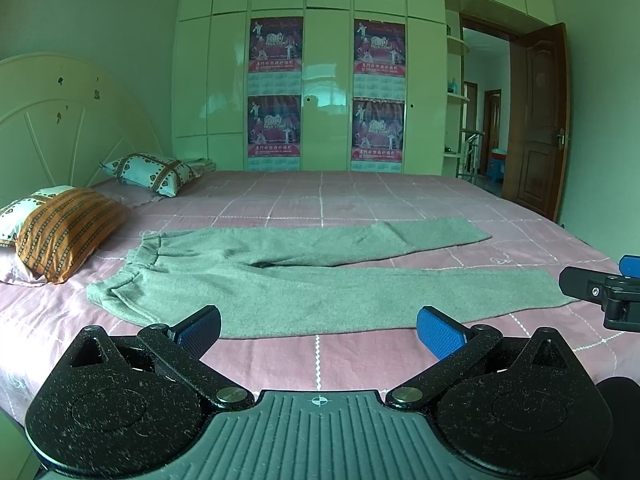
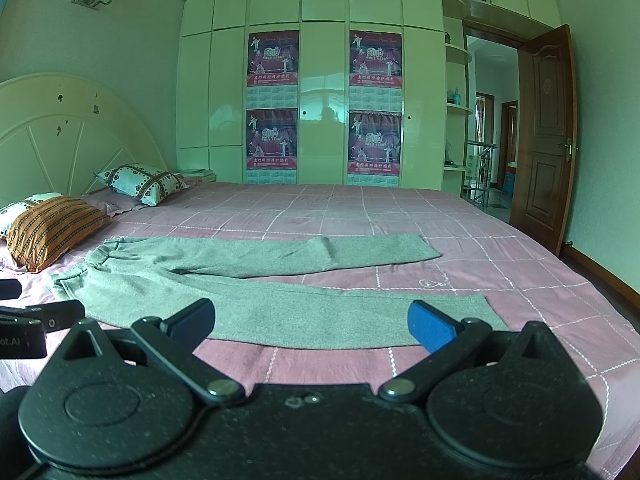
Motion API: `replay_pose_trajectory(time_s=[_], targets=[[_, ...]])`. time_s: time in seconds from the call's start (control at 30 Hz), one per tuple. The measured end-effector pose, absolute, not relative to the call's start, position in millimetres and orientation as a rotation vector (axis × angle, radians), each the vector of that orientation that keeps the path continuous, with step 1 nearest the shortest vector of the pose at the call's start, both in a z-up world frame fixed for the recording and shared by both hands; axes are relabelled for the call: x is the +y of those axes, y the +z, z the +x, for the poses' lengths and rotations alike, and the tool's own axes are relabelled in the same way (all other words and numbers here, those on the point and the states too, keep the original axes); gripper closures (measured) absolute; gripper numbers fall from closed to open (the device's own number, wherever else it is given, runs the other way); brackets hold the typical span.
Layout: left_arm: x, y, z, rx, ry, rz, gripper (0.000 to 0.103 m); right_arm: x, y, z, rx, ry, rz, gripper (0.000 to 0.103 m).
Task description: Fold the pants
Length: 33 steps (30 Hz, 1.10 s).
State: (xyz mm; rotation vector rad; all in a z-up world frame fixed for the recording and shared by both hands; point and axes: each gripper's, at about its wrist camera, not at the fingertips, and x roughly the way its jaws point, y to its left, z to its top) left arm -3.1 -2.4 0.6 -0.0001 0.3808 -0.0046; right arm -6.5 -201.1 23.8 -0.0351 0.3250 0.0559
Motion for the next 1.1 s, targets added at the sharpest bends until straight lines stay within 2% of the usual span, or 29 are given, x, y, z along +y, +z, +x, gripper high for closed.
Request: replay_pose_trajectory(time_s=[0.43, 0.53, 0.67, 0.9, 1.03, 1.1], targets=[[1.1, 0.6, 3.3, 0.374, 0.009, 0.026, 0.0, -199.3, 26.5, -8.5, 0.298, 0.066, -0.048, 0.006], [6.8, -0.8, 14.7, 0.398, 0.036, 0.031, 0.0, -209.0, 29.8, 1.2, 0.318, 0.111, 0.019, 0.006], [28.2, -1.1, 39.6, 0.424, 0.065, -0.034, 0.0, -219.5, 33.9, 28.4, 0.36, 0.151, 0.101, 0.006], [78.2, -6.8, 103.9, 0.507, 0.106, -0.045, 0.0, -208.0, 43.8, 90.8, 0.403, 0.166, 0.074, 0.006], [112.8, -7.5, 141.3, 0.516, 0.118, -0.03, 0.0, -190.4, 33.7, 156.8, 0.612, 0.214, 0.021, 0.006], [136.3, -6.6, 163.4, 0.527, 0.114, -0.048, 0.0, -181.7, 31.8, 179.9, 0.628, 0.257, 0.0, 0.01]])
